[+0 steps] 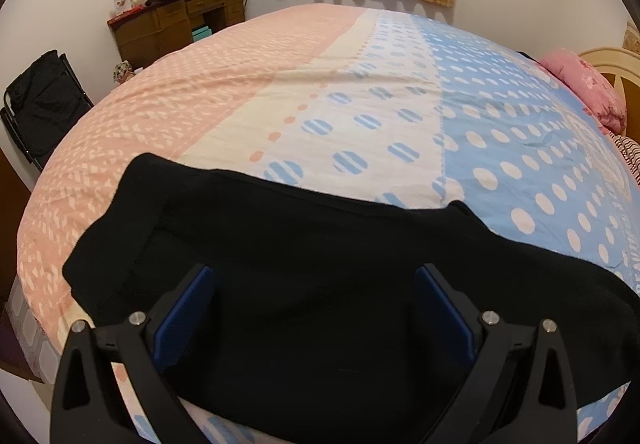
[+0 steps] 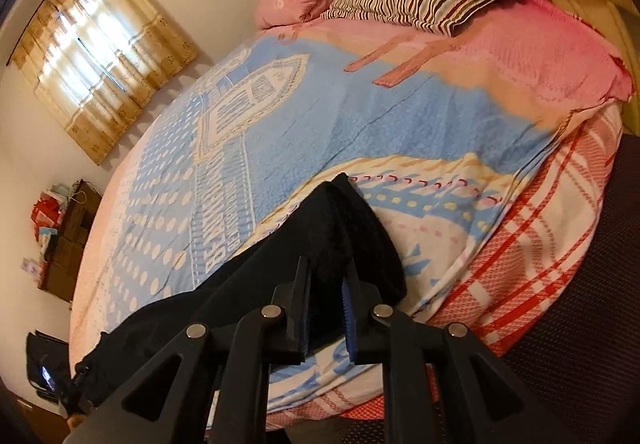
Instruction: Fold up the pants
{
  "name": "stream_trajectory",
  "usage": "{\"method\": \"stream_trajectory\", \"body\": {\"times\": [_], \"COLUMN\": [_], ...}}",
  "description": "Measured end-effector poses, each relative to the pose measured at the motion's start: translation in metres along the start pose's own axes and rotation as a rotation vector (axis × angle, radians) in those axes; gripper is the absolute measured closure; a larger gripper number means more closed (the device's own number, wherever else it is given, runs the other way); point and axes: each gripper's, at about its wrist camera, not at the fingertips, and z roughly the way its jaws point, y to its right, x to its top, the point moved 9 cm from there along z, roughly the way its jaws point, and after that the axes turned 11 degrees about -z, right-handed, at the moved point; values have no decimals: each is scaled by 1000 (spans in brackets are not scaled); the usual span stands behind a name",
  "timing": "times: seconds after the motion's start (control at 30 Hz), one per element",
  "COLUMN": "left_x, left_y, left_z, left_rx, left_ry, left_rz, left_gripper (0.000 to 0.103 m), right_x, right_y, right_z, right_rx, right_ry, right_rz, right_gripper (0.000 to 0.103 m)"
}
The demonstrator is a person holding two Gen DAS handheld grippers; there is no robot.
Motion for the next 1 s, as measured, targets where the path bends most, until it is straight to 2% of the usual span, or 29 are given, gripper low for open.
{"method": "stream_trajectory", "body": {"times": [0.3,0.43,0.6,0.7,0.77,0.83,0.9,1.0], "left_x": [-2,-4,-7,-11,-11,-9,-8,-8], "left_y": [1,1,2,0,0,1,1,-1], "left_z": [0,1,2,4,4,2,0,2], "left_rx": [-3,6,27,25,24,25,27,28], "left_ry": [-3,-3,6,-10,-10,-2,3,-2], "left_rz": [5,16,47,39,37,41,41,29], "left_gripper": [1,1,1,1,1,1,1,1], "right_x": [3,8,10,9,11,14,15,13], "right_y": [8,7,-7,-10,-6,1,6,6], "right_z": [-4,-15,-20,-16,-16,-14,-9,1], "right_rx": [-44,-127,-140,-212,-202,-174,-182,-186], "right_ry": [3,45,80,73,79,79,70,51], "right_rz": [-1,-73,-186,-244,-220,-168,-161,-189], "right_gripper": [88,85,83,83,82,76,68,68]}}
